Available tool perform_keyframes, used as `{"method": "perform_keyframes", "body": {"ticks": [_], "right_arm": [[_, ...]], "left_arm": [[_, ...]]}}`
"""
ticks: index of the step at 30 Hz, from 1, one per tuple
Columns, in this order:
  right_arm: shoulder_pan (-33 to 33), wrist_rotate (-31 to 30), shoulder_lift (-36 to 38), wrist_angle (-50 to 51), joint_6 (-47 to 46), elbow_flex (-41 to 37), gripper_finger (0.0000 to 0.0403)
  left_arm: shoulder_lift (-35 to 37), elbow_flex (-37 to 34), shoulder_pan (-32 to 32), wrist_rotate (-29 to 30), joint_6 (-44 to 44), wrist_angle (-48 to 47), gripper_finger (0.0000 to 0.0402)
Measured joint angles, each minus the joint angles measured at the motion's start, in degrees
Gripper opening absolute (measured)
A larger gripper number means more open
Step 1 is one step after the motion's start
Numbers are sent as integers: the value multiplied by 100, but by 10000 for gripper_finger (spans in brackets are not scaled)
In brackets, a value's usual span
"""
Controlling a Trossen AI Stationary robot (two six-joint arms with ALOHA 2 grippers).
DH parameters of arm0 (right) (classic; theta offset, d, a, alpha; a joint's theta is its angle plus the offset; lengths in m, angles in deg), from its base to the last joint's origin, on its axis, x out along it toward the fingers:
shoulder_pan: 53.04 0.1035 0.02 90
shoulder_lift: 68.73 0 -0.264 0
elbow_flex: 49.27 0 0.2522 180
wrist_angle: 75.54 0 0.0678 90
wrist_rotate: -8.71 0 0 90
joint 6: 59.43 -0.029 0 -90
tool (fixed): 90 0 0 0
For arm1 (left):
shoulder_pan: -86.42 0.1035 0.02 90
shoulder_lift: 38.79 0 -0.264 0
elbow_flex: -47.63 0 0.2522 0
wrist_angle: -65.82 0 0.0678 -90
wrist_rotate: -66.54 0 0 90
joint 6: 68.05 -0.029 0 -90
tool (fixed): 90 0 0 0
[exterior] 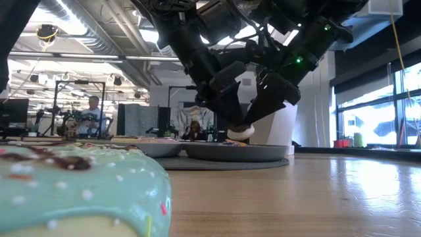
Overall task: Pick & Place donuts
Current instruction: Put the small dark brown donut on the dark gray plate, then put the large white donut on the light gray plate
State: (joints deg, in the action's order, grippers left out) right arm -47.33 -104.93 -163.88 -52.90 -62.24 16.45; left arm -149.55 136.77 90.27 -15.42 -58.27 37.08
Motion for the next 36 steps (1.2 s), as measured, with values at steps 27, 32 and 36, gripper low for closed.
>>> {"method": "perform_keyframes", "body": {"ticks": [27, 32, 36], "right_arm": [[293, 1463, 1202, 2350, -1811, -2, 103], [835, 2227, 1437, 3374, -2562, -2, 104], [1414, 2240, 1435, 4170, -3235, -2, 104]], "left_arm": [[1250, -385, -275, -120, -817, -583, 123], [1877, -1410, -532, -358, -607, 659, 125], [2231, -2109, -726, -369, -310, 1495, 123]]}}
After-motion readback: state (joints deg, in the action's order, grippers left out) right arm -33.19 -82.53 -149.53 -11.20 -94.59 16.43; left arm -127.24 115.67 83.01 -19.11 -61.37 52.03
